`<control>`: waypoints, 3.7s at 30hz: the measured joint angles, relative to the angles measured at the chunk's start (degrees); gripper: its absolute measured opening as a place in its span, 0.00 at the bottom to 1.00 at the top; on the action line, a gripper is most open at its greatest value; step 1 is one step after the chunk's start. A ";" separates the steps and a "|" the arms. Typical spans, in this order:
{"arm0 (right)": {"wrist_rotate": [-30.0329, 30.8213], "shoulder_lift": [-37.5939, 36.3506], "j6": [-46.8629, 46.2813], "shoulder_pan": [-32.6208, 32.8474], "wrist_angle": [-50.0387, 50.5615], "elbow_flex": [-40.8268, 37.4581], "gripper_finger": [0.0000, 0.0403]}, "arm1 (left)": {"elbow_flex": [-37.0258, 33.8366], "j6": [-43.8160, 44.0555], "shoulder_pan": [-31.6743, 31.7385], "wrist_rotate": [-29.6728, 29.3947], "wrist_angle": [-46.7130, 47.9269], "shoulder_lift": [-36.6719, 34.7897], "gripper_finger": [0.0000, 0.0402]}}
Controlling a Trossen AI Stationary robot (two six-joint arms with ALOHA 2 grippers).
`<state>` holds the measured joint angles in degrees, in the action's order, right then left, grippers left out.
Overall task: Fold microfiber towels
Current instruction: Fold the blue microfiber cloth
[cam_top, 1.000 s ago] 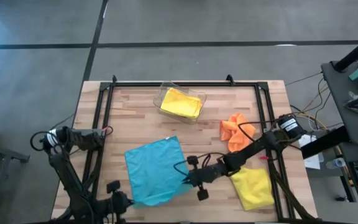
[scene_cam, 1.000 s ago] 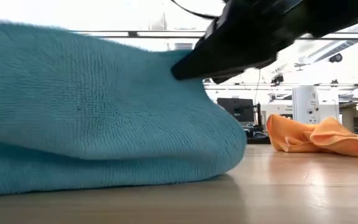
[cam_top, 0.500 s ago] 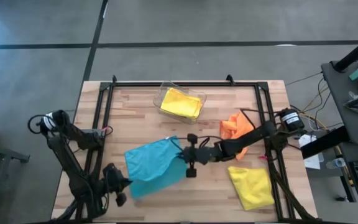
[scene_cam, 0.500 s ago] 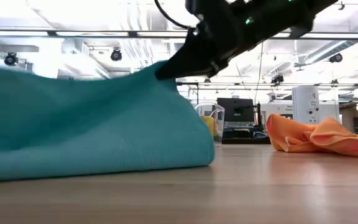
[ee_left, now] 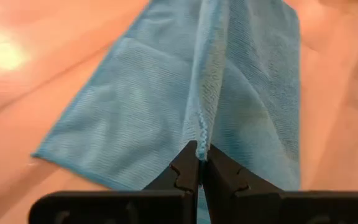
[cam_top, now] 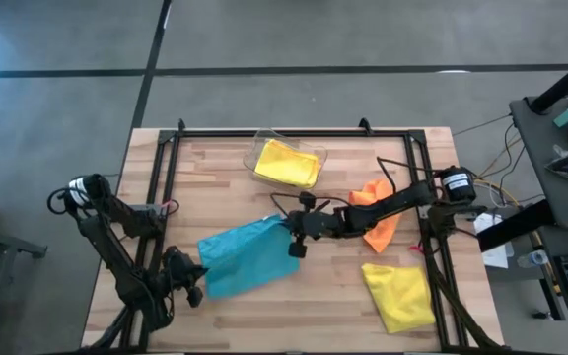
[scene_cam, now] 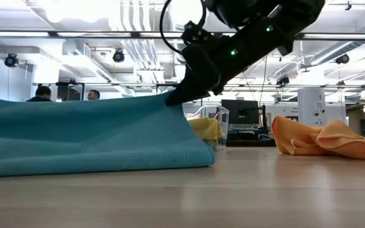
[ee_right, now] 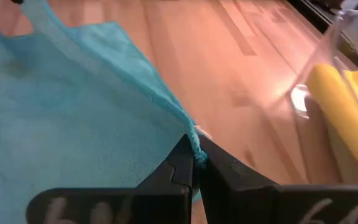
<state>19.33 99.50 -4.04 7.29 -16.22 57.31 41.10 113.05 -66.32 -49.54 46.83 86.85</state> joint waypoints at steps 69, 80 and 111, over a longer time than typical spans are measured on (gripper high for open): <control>-4.94 -1.39 6.31 -5.86 -0.59 -0.34 0.46 | 11.65 -5.37 6.73 15.24 31.54 1.20 0.36; -10.32 -1.19 7.77 6.21 -6.50 -2.87 0.44 | 16.00 -17.66 12.41 1.61 10.23 8.19 0.36; 2.93 -1.22 7.02 13.17 -2.52 -3.22 0.36 | 20.81 -41.73 23.27 -9.80 -1.68 14.75 0.36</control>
<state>22.27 98.28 2.98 20.46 -18.74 54.08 61.91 71.32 -43.05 -59.34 45.14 101.60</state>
